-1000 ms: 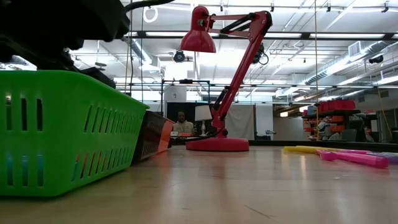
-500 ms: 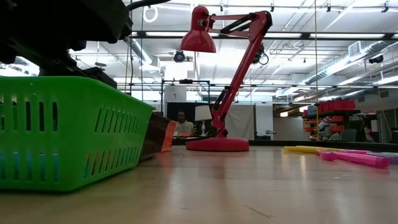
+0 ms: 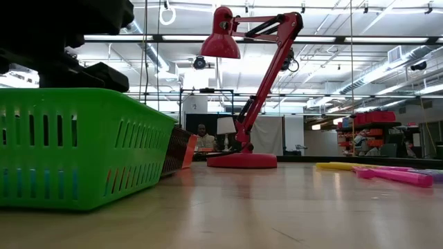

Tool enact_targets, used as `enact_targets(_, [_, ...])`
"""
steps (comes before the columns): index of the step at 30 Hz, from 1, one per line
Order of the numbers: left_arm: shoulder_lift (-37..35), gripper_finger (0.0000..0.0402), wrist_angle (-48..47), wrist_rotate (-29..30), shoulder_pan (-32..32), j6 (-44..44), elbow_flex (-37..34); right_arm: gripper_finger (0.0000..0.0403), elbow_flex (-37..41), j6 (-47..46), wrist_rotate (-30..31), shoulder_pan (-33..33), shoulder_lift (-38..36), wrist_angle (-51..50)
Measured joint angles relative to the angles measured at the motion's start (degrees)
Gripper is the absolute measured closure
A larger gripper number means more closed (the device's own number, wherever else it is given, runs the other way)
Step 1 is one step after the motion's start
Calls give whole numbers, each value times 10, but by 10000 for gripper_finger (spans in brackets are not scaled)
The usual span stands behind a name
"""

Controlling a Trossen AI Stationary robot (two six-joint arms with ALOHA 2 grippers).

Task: Pick & Place Markers
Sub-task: Put the blue pen into the black bin

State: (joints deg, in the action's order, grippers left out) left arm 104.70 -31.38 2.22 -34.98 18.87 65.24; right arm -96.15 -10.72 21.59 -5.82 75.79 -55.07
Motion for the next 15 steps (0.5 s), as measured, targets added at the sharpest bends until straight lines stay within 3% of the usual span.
enact_targets(9, [33,207,8,23,-14,0,3,395,41,5,0,0,-1,50])
enact_targets(15, [36,208,10,103,-18,0,2,395,46,26,0,0,-2,79])
